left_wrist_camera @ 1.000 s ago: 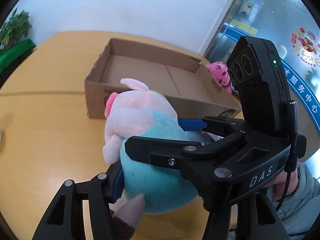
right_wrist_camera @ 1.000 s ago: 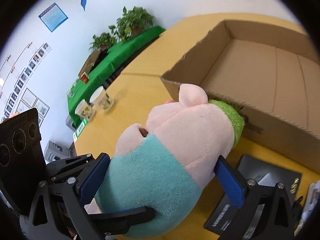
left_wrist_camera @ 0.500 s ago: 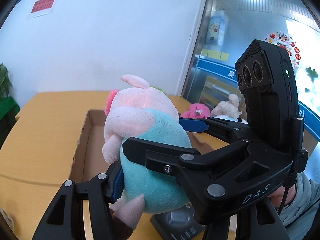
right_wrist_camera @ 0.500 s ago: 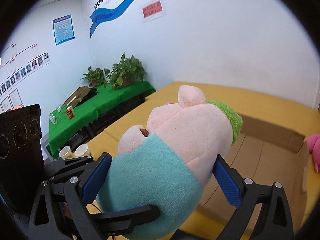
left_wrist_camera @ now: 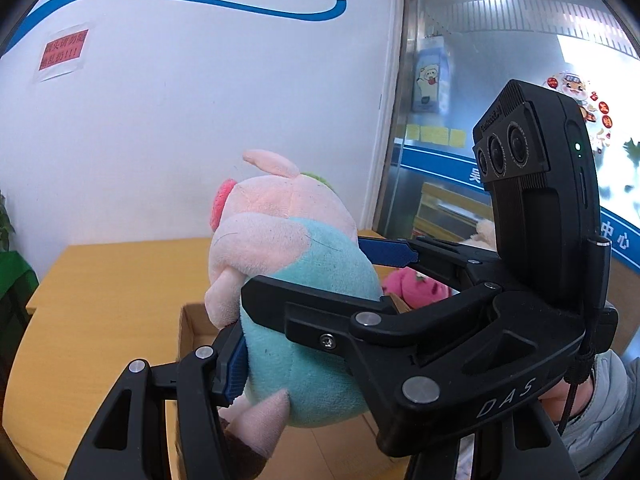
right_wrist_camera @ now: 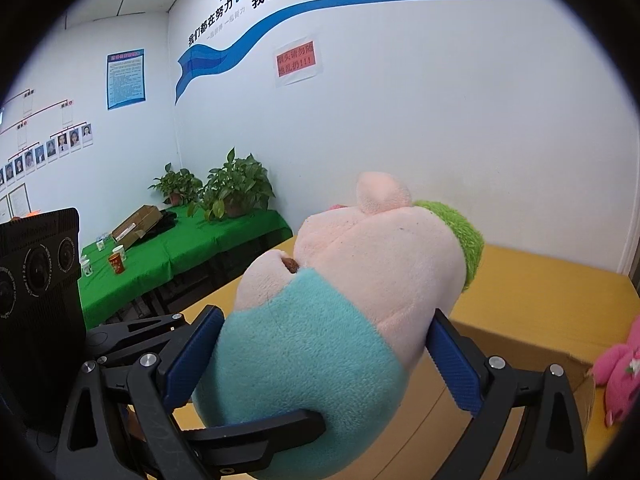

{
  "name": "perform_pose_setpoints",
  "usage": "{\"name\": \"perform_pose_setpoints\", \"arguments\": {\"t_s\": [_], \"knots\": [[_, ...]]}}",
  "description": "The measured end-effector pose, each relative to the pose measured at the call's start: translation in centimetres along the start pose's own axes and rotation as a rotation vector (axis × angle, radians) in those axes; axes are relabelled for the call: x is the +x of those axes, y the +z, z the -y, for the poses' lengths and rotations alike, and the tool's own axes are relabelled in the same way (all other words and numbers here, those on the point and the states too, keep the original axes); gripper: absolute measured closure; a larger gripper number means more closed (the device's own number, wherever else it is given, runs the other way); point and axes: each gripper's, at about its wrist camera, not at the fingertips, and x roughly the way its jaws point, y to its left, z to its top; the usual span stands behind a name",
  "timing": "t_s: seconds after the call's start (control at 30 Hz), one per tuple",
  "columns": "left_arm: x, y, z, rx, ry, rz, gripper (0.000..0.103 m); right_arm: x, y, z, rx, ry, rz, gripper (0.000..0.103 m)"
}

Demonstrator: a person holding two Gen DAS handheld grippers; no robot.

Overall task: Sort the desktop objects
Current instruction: 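Carry the pink-and-teal plush pig in both grippers toward the cardboard box, then lower the plush pig into the box and open both grippers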

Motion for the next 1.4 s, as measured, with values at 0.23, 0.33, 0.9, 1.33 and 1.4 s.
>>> {"name": "perform_pose_setpoints", "arguments": {"t_s": [0.23,0.33,0.9,1.33,1.4], "knots": [[6.5,2.8,-5.1,-0.004,0.028,-0.032,0.049,5.6,2.6,5.6,0.037,0.028,0.010,0.004],[8.9,2.8,-7.1,-0.014,0.035,-0.068,0.049,8.4,2.8,7.7,0.061,0.046,0.000,0.005],[19.5,-9.4,-15.4,-0.197,0.086,-0.528,0.046,19.6,-11.1,14.5,0.311,0.127,-0.261,0.017],[7.2,-9.9,-14.5,-0.213,0.198,-0.484,0.037,21.9,-12.6,15.6,0.352,0.173,-0.348,0.020],[8.1,-7.7,-12.5,-0.217,0.243,-0.493,0.037,22.0,-12.3,15.4,0.340,0.160,-0.353,0.014]]}}
